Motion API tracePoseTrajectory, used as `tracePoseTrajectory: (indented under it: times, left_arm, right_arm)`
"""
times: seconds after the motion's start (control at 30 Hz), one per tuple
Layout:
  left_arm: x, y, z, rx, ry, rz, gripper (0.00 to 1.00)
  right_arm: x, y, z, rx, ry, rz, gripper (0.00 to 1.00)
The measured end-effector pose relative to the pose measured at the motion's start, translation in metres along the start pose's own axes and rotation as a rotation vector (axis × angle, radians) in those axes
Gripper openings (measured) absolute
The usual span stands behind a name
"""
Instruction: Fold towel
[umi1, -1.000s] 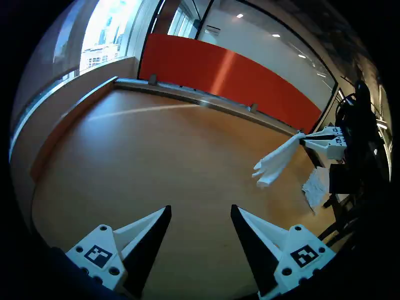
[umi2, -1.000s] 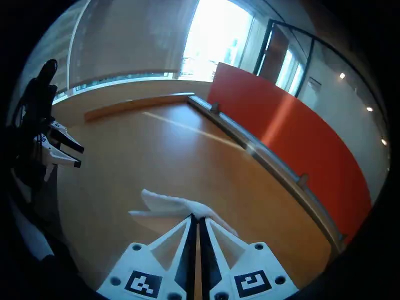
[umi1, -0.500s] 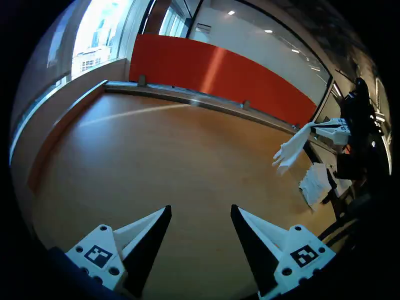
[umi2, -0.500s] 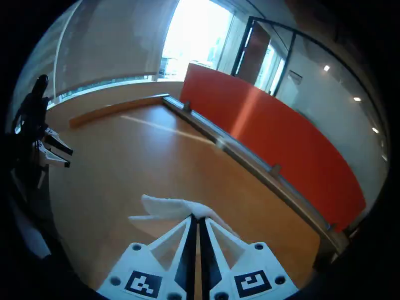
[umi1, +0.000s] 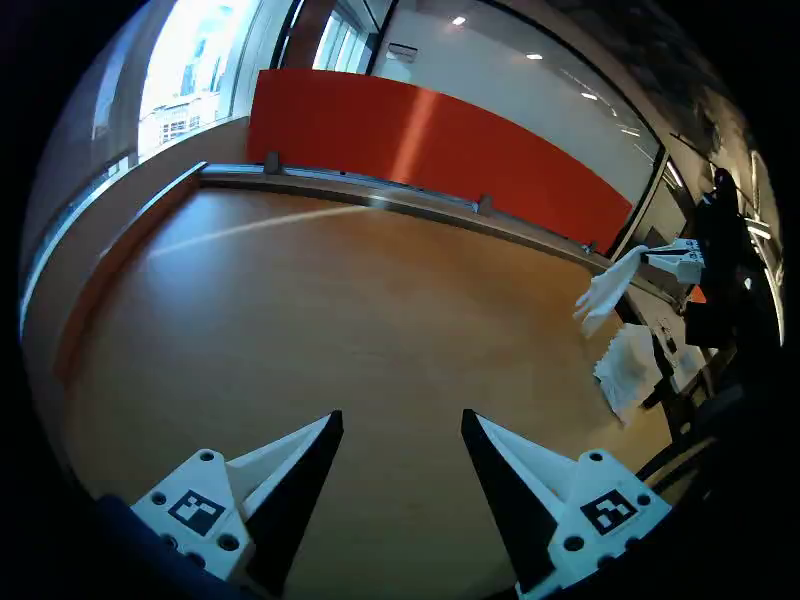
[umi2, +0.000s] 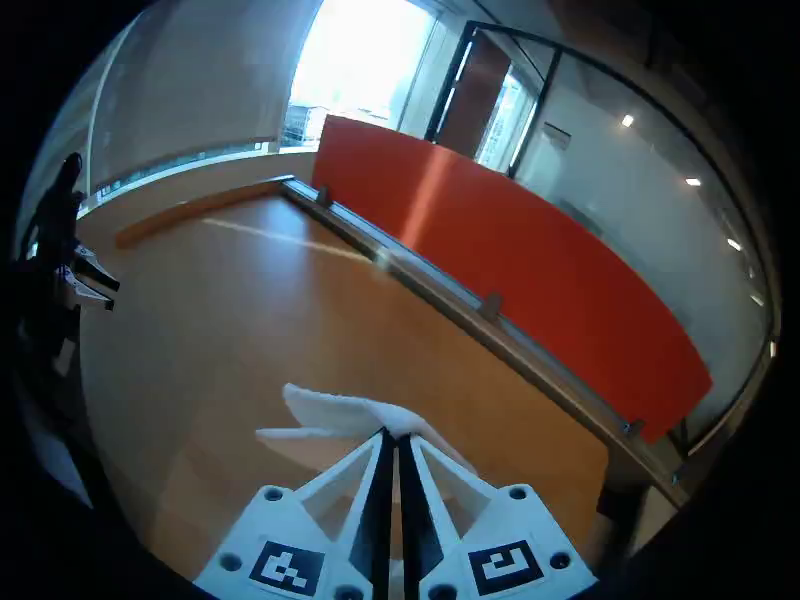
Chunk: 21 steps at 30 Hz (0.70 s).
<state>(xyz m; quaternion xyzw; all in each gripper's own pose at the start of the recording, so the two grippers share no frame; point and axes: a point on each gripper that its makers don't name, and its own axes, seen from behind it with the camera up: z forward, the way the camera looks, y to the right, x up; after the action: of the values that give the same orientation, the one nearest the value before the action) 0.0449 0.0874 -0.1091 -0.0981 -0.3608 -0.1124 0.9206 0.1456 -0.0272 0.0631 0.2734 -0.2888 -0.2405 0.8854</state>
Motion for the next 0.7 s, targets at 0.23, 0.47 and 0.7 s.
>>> tracePoseTrajectory:
  times: [0.23, 0.47, 0.7]
  left_arm:
    - [0.001, 0.015, 0.004, 0.008, -0.005, 0.002, 0.87]
    - [0.001, 0.03, 0.011, 0.012, -0.015, 0.009, 0.88]
    - [0.002, 0.042, 0.014, 0.012, -0.023, 0.02, 0.88]
  right_arm:
    - [-0.027, 0.047, -0.015, -0.034, -0.023, 0.009, 0.03]
    - [-0.053, 0.09, -0.029, -0.067, -0.045, 0.022, 0.03]
    - [-0.077, 0.12, -0.043, -0.088, -0.074, 0.03, 0.03]
